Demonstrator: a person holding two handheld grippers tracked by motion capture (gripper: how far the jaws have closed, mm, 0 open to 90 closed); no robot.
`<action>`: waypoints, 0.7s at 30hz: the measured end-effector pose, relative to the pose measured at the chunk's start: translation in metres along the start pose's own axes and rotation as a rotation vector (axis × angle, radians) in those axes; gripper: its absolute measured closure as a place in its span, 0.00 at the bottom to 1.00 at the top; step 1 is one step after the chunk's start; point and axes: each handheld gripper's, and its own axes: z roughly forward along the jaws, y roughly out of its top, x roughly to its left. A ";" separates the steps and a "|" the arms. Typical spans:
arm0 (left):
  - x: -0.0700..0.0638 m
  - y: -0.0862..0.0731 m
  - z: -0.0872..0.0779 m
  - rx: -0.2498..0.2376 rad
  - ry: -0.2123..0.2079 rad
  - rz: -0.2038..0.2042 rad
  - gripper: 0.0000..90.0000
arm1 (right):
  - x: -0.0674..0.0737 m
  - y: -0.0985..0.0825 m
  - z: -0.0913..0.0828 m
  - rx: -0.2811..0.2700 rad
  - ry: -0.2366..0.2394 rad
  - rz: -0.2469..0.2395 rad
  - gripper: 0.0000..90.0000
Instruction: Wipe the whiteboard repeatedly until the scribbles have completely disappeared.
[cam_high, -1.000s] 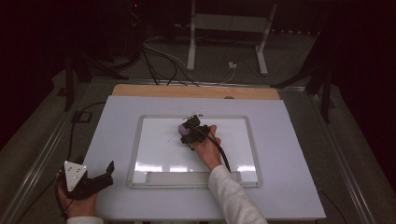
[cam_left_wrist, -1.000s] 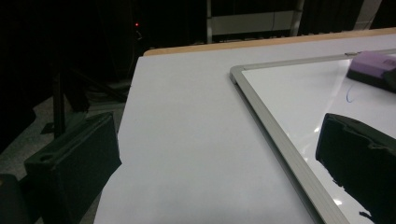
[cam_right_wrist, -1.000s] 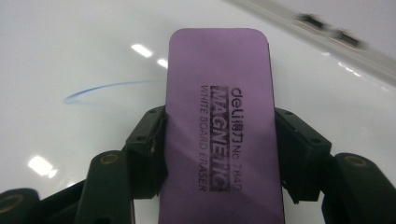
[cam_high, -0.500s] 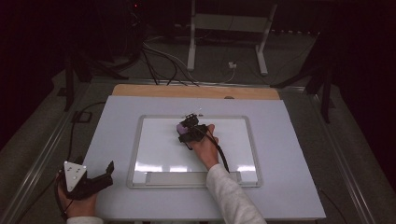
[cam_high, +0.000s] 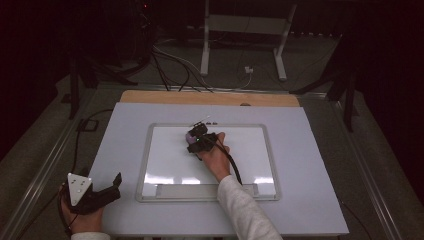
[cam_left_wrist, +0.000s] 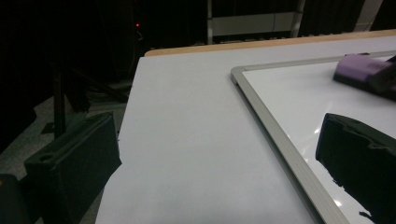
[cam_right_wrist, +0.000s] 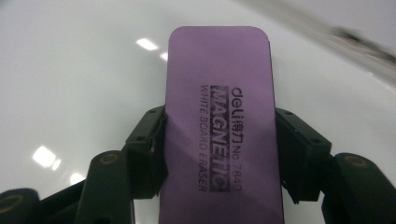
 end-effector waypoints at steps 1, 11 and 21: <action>0.000 0.000 0.000 0.002 0.000 0.000 0.01 | -0.003 0.000 0.000 0.000 0.003 0.022 0.46; -0.002 0.001 0.000 0.002 -0.001 0.009 0.01 | 0.040 -0.005 -0.006 0.008 0.241 -0.302 0.46; 0.000 0.000 0.000 0.001 -0.001 0.002 0.01 | -0.017 0.000 -0.002 0.041 -0.057 0.027 0.46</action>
